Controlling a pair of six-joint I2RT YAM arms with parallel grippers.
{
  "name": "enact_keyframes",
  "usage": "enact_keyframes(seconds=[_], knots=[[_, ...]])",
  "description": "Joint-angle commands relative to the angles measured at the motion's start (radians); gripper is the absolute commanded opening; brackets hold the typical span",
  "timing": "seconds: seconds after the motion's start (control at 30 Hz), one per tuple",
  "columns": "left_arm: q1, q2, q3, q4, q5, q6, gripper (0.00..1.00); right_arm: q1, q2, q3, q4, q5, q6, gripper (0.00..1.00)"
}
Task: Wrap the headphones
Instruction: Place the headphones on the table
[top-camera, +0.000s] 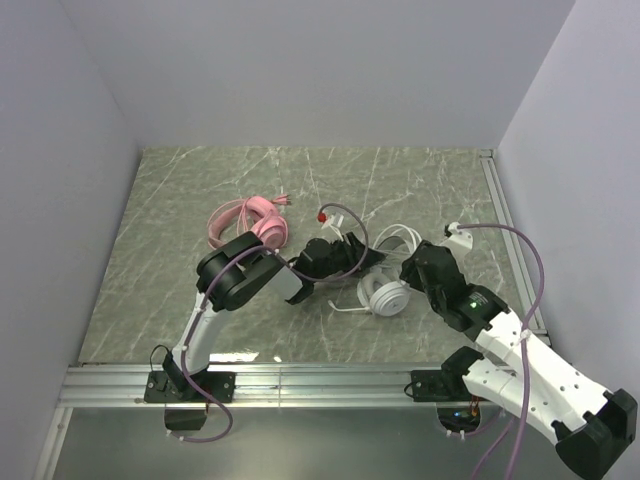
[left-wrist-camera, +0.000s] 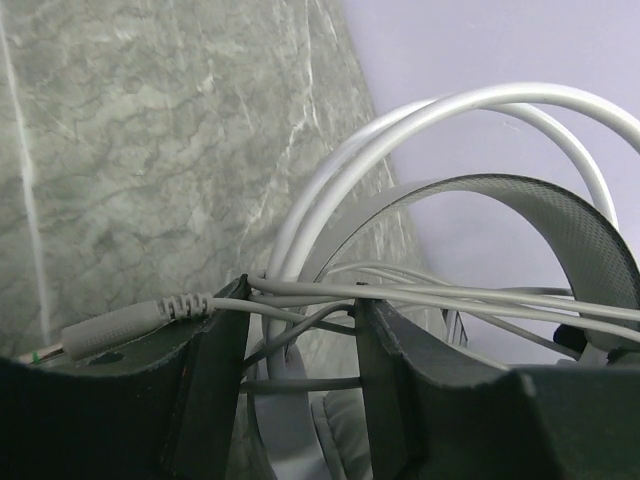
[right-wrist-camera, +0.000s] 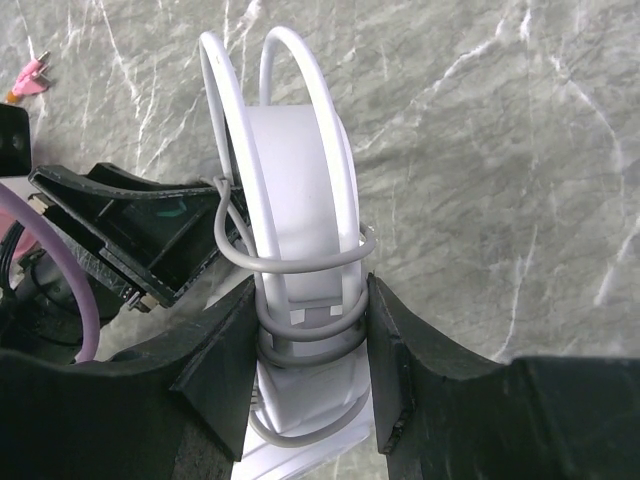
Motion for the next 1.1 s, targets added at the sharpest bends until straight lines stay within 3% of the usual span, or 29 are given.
enact_keyframes(seconds=[0.0,0.33,0.6,0.87,1.07], knots=[[-0.051,-0.008,0.023,0.027,0.083,0.001,0.50,0.005,-0.046,0.040,0.154,-0.099,0.040,0.27],[-0.024,-0.155,-0.100,-0.068,0.022,0.071,0.52,-0.115,0.000,0.094,0.121,-0.126,-0.016,0.26],[-0.001,-0.195,-0.142,-0.090,0.006,0.107,0.52,-0.285,0.000,0.112,0.125,-0.402,-0.030,0.26],[0.022,-0.244,-0.189,-0.084,0.011,0.119,0.52,-0.365,0.017,0.137,0.088,-0.441,-0.081,0.25],[0.036,-0.342,-0.201,-0.197,0.003,0.185,0.53,-0.409,0.018,0.135,0.088,-0.462,-0.104,0.25]])
